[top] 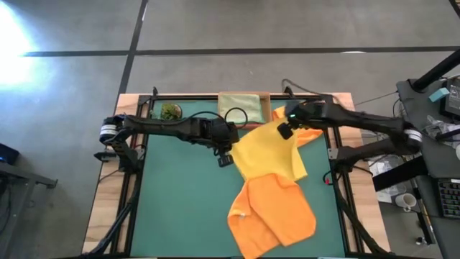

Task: Fold microfiber towels
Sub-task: Fold the yellow microfiber towel

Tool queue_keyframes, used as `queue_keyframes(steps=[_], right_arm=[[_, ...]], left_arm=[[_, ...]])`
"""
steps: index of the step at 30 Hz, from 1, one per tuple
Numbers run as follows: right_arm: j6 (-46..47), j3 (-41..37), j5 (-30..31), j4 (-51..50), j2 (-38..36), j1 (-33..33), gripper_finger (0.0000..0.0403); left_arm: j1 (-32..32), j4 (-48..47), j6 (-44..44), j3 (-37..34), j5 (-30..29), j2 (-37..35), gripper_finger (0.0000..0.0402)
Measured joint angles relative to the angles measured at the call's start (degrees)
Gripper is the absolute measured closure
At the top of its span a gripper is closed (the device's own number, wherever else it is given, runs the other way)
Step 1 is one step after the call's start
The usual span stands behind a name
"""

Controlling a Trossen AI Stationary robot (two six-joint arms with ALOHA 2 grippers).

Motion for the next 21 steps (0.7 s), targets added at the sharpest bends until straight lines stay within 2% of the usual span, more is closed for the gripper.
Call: queue_keyframes(steps=[7,10,15,18,21], right_arm=[[-3.5,0.0,0.0,0.3,-14.5,0.0,0.0394],[-4.7,0.0,0.0,0.3,-19.0,0.0,0.0394],[-7.7,0.0,0.0,0.6,-24.4,0.0,0.0394],[-11.0,0.0,0.0,2.7,-27.3,0.0,0.0394],[-14.4,0.0,-0.1,7.1,-29.6,0.0,0.0394]], left_arm=[[0.0,-5.4,0.9,2.0,-13.0,-2.0,0.0401],[0.0,-5.7,0.9,3.2,-16.6,-3.8,0.0401],[-0.2,-5.3,1.6,6.7,-21.9,-5.6,0.0401],[-0.2,-5.2,5.3,9.2,-23.8,-6.4,0.0401],[-0.1,-5.2,10.0,11.6,-28.4,-6.8,0.0402]])
